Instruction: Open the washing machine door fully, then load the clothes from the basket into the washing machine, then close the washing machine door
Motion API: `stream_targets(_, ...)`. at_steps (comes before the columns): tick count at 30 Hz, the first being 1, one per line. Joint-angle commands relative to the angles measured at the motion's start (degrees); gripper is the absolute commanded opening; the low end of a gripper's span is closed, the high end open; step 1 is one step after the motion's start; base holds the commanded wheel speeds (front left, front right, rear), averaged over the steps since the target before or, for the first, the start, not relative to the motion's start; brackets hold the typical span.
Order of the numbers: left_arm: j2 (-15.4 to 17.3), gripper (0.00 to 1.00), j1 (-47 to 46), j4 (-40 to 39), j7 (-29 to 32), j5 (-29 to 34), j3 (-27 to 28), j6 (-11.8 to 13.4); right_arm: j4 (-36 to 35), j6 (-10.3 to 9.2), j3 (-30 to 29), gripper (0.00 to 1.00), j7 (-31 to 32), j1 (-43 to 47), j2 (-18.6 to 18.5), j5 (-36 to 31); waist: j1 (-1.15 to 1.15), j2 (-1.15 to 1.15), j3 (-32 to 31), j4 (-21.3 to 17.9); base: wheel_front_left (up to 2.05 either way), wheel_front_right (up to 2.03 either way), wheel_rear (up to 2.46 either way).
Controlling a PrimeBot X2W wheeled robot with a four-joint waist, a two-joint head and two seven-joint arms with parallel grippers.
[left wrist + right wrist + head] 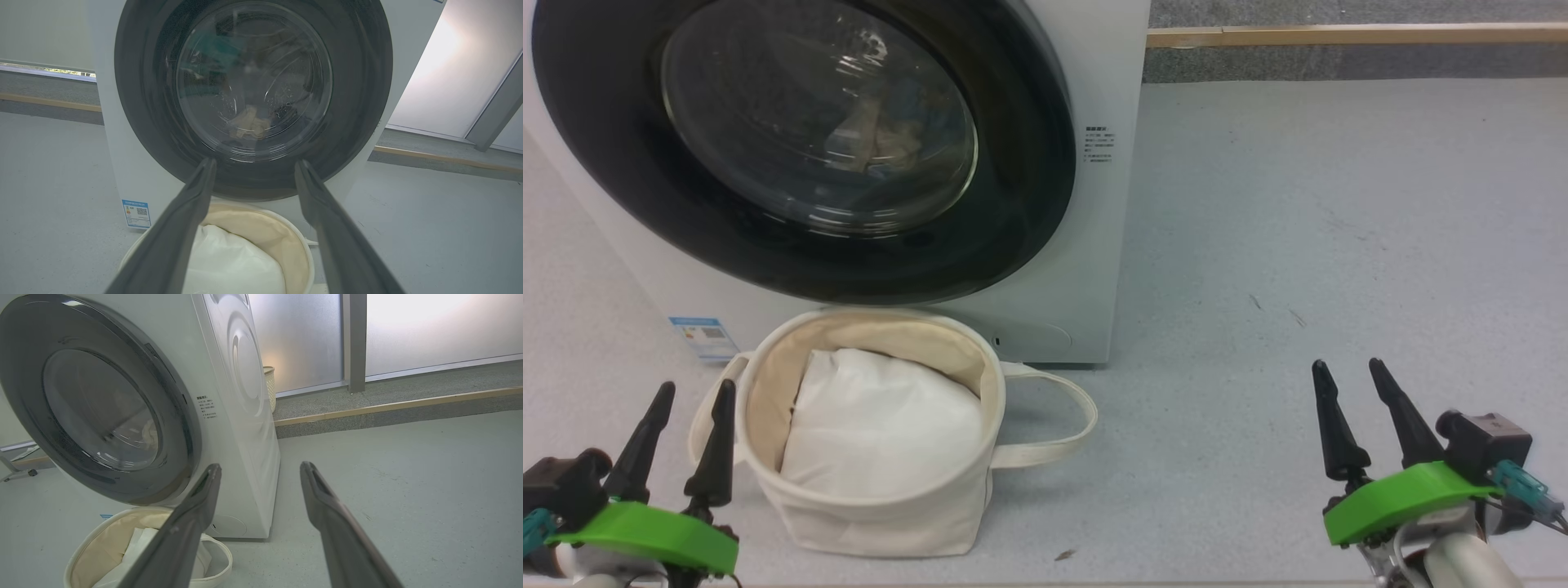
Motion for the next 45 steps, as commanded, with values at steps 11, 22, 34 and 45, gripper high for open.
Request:
stream_targets(11,1.8,1.00,-2.6,-1.2,-0.7,0.0,2.0,-0.3,-0.6,-0.01,0.9,1.00,-0.7,-2.0,0.4,-0.4,0.00,0.00,-0.1,1.4,0.00,0.00,0.00)
stream_targets(22,2.0,1.00,-2.8,-0.9,-0.7,-0.3,2.0,-0.3,-0.3,-0.01,0.9,1.00,-0.7,-2.1,1.0,-0.6,0.00,0.00,-0.1,1.7,0.00,0.00,0.00)
stream_targets(34,-2.0,0.00,1.0,2.4,0.9,-2.2,-0.3,0.1,3.5,0.00,-0.2,0.00,0.8,1.1,1.8,1.8,0.04,0.00,-0.2,1.7,0.00,0.00,0.00)
stream_targets(45,-3.3,0.00,1.4,1.0,2.7,-7.8,0.6,0.4,3.0,0.00,-1.7,0.00,2.6,1.0,2.5,7.7,0.00,0.00,-0.1,1.6,0.00,0.00,0.00)
